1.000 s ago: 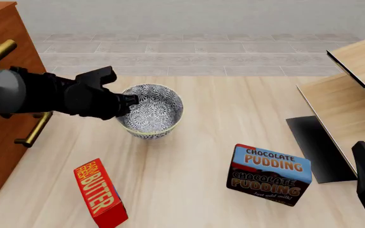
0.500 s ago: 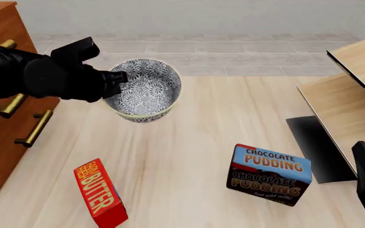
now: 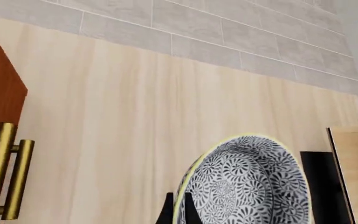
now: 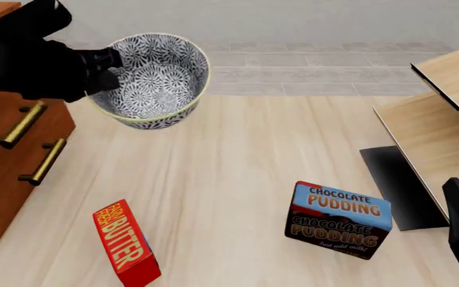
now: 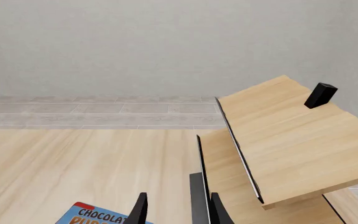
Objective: Close the top drawer of the cabinet and put the bowl on top of it.
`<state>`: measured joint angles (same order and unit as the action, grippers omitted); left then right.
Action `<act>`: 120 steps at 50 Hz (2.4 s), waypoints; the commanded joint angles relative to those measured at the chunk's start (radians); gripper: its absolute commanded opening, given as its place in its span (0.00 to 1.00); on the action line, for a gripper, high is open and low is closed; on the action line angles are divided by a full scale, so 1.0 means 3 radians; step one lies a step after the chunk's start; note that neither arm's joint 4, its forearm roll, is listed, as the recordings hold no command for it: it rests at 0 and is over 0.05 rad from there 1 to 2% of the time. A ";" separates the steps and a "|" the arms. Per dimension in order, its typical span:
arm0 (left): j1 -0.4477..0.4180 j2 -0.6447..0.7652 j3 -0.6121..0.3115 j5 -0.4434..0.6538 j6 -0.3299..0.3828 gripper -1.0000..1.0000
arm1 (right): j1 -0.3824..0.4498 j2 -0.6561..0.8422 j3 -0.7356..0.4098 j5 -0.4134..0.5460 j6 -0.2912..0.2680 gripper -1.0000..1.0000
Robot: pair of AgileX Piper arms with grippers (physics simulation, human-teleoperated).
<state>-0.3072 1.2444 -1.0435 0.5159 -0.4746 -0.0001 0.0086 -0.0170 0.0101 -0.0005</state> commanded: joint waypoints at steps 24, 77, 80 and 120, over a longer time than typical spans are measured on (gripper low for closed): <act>0.0121 -0.0674 -0.0517 0.1090 -0.0090 0.00 | 0.0001 -0.0006 0.0012 -0.0007 0.0001 1.00; 0.0772 -0.0417 -0.2273 0.2259 -0.0077 0.00 | 0.0000 -0.0006 0.0012 -0.0007 0.0000 1.00; 0.0791 -0.0414 -0.2287 0.2273 -0.0084 0.00 | 0.0001 -0.0005 0.0012 -0.0007 0.0001 1.00; 0.1505 -0.0700 -0.1778 0.2008 -0.0420 0.00 | 0.0000 -0.0005 0.0012 -0.0007 0.0001 1.00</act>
<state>0.0911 1.0673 -1.6351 1.1553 -0.5745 -0.0001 0.0086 -0.0170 0.0101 -0.0005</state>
